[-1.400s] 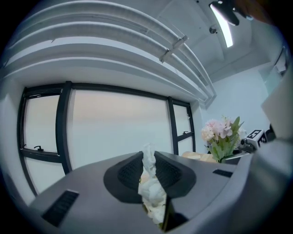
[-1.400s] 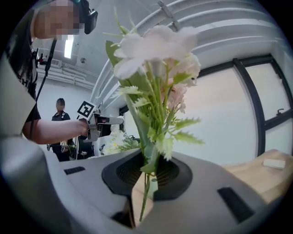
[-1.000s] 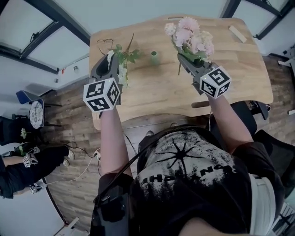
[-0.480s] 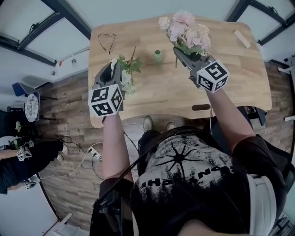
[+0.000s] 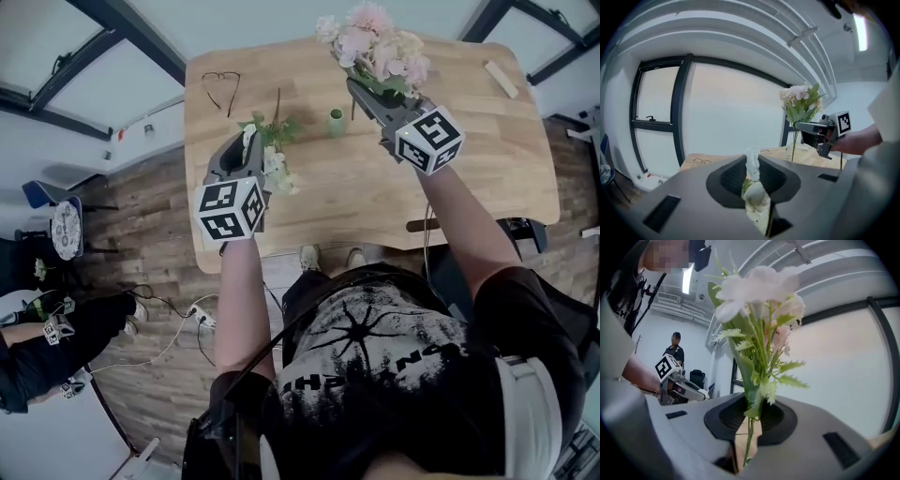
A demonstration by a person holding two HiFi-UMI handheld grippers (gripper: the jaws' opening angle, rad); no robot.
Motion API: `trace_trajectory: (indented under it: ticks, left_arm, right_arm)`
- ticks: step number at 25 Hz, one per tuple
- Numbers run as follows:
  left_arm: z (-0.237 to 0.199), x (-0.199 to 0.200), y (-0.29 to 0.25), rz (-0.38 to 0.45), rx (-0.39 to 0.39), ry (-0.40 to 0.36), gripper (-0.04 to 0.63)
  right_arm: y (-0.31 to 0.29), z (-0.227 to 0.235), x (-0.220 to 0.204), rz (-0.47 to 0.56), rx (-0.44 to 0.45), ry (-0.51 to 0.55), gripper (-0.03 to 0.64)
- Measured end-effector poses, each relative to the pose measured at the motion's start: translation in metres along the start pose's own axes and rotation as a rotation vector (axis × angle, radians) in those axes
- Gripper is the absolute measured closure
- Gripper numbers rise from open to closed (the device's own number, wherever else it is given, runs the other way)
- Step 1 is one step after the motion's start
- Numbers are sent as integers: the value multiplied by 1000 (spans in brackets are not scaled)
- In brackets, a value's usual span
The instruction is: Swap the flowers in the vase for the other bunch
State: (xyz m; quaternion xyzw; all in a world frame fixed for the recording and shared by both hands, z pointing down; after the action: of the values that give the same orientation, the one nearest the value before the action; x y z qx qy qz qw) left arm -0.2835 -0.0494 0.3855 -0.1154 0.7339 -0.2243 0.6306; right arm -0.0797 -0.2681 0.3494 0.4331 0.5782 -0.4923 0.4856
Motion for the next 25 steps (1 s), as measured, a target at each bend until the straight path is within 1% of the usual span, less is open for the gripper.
trace_trajectory:
  ticks: [7, 11, 19, 25]
  left_arm:
    - [-3, -4, -21, -35, -45, 0, 518]
    - [-7, -9, -31, -59, -63, -6, 518]
    - [-9, -20, -43, -99, -102, 7, 518]
    - [-13, -22, -53, -125, -115, 9, 518]
  right_arm:
    - [-32, 4, -16, 4, 8, -2, 562]
    - [-47, 5, -35, -5, 3, -14, 561]
    - [-54, 11, -67, -19, -20, -42, 561]
    - [-59, 16, -84, -24, -15, -63, 561]
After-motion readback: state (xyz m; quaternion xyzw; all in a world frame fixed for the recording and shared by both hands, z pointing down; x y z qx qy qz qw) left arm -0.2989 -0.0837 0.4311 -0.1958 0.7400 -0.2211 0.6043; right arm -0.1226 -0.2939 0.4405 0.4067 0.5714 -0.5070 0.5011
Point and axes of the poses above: the fingertips, and each gripper's own axes: y backward along the fingers, z to its right, x out of its top, the point moved 9 cm from there along y, backward along the fingers, and after that the axes turned 9 degrees about -z, right-handed, at the moved point
